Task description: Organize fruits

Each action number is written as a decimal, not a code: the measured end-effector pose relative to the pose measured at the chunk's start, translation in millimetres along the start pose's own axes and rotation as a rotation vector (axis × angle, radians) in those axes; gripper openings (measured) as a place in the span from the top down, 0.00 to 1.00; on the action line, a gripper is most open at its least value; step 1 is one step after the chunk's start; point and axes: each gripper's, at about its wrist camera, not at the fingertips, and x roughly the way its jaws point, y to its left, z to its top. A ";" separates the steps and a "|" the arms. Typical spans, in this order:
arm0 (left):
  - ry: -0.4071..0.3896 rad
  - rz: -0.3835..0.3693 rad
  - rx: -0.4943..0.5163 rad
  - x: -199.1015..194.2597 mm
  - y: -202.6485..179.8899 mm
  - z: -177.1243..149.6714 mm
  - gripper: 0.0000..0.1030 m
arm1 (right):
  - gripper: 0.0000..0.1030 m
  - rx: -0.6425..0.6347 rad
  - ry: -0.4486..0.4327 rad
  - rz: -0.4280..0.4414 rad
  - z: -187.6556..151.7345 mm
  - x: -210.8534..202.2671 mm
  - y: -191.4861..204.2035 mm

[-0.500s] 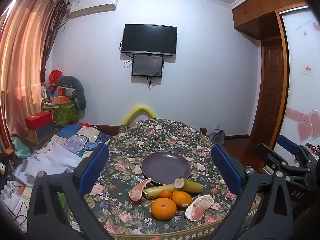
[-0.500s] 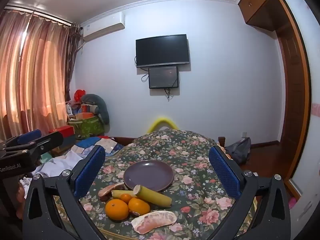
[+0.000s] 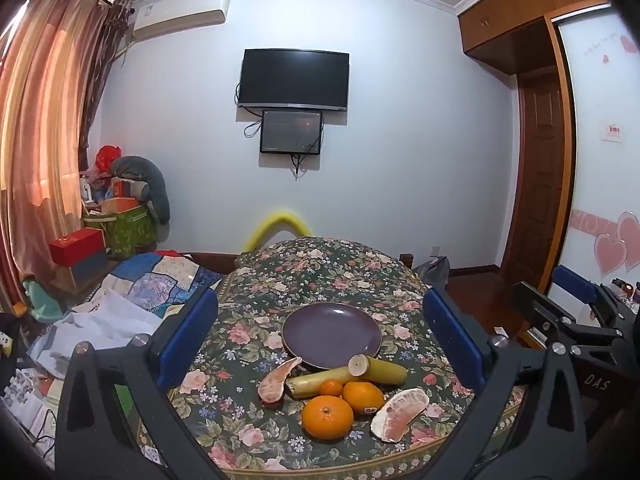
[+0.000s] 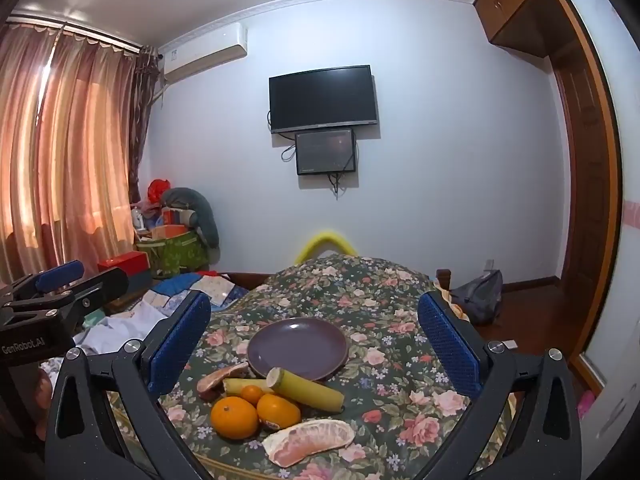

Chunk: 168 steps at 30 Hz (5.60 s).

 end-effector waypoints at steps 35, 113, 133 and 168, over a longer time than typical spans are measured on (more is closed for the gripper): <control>-0.002 0.004 -0.003 0.3 0.7 -1.4 0.00 | 0.00 0.018 -0.006 0.009 -3.2 -0.4 -5.6; 0.612 0.009 0.002 193.6 77.6 -124.0 0.47 | 0.19 -0.080 0.553 0.172 -115.1 167.8 -3.8; 0.662 -0.010 -0.011 226.3 83.9 -152.2 0.47 | 0.35 -0.094 0.573 0.260 -118.6 200.5 7.5; 0.714 -0.038 0.042 248.2 85.8 -153.8 0.63 | 0.63 0.044 0.679 0.216 -125.3 236.0 -56.4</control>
